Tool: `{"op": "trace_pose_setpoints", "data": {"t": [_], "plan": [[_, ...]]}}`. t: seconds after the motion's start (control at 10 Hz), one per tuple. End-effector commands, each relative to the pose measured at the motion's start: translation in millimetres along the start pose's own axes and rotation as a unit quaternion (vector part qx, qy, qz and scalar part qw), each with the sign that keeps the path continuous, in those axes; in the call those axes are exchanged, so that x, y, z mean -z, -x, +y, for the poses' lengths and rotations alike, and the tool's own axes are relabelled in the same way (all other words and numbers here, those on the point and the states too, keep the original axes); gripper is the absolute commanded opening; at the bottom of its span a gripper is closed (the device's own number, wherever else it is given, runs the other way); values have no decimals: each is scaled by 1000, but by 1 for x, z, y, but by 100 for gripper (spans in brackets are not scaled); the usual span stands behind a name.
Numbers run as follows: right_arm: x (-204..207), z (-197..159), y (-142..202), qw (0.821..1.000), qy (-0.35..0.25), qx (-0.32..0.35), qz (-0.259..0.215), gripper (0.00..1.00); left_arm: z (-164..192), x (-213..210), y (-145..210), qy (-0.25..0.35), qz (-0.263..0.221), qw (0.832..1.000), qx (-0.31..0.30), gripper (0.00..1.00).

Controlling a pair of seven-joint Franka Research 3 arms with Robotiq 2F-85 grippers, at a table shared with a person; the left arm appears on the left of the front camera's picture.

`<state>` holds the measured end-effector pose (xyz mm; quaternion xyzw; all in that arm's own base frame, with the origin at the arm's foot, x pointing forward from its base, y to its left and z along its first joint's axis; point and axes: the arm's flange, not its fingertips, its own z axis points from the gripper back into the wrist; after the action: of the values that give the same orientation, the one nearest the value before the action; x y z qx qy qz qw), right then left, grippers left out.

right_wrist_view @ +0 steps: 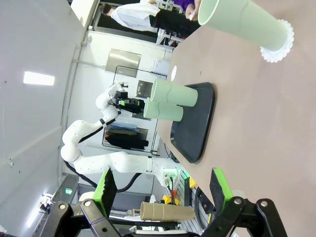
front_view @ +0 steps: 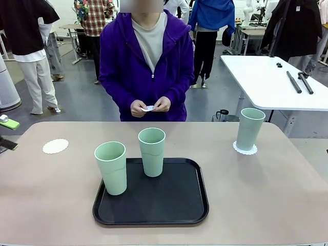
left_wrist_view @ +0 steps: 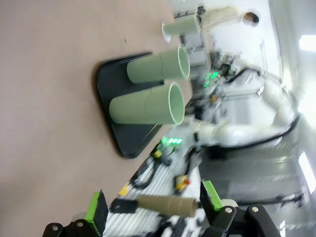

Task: Place coasters on the table and set cups on them.
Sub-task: Take one Reusable plastic cup from the Flat Tray and place it on a coaster set by the human.

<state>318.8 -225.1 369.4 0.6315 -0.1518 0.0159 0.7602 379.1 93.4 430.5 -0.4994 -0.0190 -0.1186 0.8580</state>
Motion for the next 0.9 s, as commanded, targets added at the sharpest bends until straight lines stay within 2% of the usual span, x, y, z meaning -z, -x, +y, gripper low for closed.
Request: {"op": "trace_pose_setpoints", "data": {"t": [0.0, 0.2, 0.3, 0.5, 0.8], "plan": [[0, -1, 1, 1000, -2, 1, -1, 100, -26, 10, -30, -105, 53, 978, 170, 100], [0, -1, 1, 1000, -2, 1, -1, 100, -78, 49, -38, -177, 142, 929, 293, 100], [0, -1, 1, 1000, -2, 1, -1, 100, -96, 72, -42, -222, 161, 906, 324, 100], [0, -1, 1, 1000, -2, 1, -1, 100, -115, 114, -44, -266, 189, 872, 365, 100], [0, -1, 1, 1000, -2, 1, -1, 100, -124, 152, -42, -298, 194, 838, 414, 100]]}}
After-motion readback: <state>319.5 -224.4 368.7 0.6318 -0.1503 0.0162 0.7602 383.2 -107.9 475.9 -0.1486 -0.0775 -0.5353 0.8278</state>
